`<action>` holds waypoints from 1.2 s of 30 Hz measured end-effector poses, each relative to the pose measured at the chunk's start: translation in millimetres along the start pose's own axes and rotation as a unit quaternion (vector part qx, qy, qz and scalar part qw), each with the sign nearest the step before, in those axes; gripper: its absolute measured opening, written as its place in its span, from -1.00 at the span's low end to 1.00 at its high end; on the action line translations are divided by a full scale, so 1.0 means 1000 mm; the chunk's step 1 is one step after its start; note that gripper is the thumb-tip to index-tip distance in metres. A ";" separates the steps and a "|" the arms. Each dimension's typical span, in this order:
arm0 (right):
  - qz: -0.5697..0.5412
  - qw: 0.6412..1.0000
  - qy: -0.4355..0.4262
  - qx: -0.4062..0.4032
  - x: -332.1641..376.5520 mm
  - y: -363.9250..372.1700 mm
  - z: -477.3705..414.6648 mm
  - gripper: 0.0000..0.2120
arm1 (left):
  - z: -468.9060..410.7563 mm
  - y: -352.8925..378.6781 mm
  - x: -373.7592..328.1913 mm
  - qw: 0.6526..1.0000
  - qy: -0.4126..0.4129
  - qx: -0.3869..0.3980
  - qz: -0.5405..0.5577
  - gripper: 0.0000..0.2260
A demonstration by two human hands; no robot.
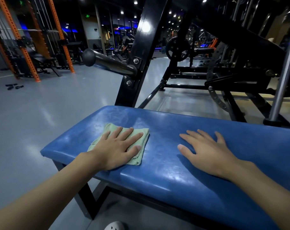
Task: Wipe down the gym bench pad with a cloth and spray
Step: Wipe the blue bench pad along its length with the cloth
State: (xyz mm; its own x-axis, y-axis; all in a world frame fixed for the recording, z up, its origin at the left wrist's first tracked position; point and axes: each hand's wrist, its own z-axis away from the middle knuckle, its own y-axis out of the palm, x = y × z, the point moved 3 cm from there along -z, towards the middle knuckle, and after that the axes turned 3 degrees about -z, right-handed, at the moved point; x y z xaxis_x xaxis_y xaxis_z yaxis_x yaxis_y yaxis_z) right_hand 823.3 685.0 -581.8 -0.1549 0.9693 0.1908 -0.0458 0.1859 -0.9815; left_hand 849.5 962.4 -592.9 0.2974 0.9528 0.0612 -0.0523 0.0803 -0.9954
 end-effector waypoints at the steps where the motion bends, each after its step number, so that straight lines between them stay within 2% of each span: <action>1: 0.016 1.000 -0.001 -0.011 -0.009 -0.005 0.004 -0.39 | 0.000 0.000 -0.006 1.000 0.005 0.000 0.001 -0.48; 3: 0.031 0.999 0.023 -0.003 -0.031 -0.008 0.015 -0.37 | -0.002 0.000 -0.020 1.000 0.014 -0.006 0.000 -0.39; 6: 0.013 0.998 0.057 0.037 -0.049 -0.002 0.027 -0.36 | -0.005 -0.003 -0.044 1.000 0.031 -0.002 0.000 -0.46; 10: -0.004 0.998 0.060 0.003 -0.060 -0.010 0.043 -0.39 | -0.006 -0.006 -0.079 0.999 0.051 -0.006 -0.007 -0.51; 13: 0.016 0.995 0.099 0.014 -0.083 -0.011 0.061 -0.39 | -0.006 -0.005 -0.101 0.998 0.056 -0.008 0.002 -0.50; 15: -0.012 0.993 0.111 0.025 -0.094 -0.008 0.072 -0.43 | -0.006 -0.006 -0.119 0.998 0.063 -0.009 0.011 -0.49; 18: -0.049 0.993 0.106 -0.012 -0.096 -0.012 0.078 -0.48 | -0.007 -0.008 -0.148 0.996 0.080 -0.005 0.026 -0.48; 23: -0.043 0.994 0.056 -0.079 -0.064 -0.027 0.070 -0.53 | -0.001 -0.023 -0.136 0.994 0.093 -0.013 0.052 -0.52; 26: -0.053 0.989 -0.014 -0.135 -0.016 -0.032 0.049 -0.56 | 0.006 -0.028 -0.097 0.996 0.058 -0.038 0.049 -0.52; 28: -0.076 0.986 -0.048 -0.142 0.023 -0.028 0.031 -0.56 | 0.011 -0.024 -0.069 0.996 0.019 -0.055 0.072 -0.52; 30: -0.088 0.988 -0.067 -0.106 0.054 -0.014 0.016 -0.54 | 0.018 -0.020 -0.049 0.992 -0.008 -0.075 0.106 -0.50; 33: -0.011 0.998 -0.063 0.006 0.072 0.018 0.007 -0.48 | 0.028 -0.011 -0.037 0.992 -0.012 -0.068 0.107 -0.54; 36: 0.010 0.998 -0.061 0.027 0.059 0.023 0.012 -0.46 | 0.031 -0.011 -0.040 0.994 0.001 -0.068 0.083 -0.55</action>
State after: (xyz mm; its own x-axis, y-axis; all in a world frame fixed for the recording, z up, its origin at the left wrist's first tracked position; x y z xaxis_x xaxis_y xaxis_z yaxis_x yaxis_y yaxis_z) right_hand 801.2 744.6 -592.5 -0.2759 0.9453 0.1741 -0.0935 0.1539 -0.9837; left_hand 809.2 932.7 -581.7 0.2981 0.9488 -0.1040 0.0283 -0.1177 -0.9926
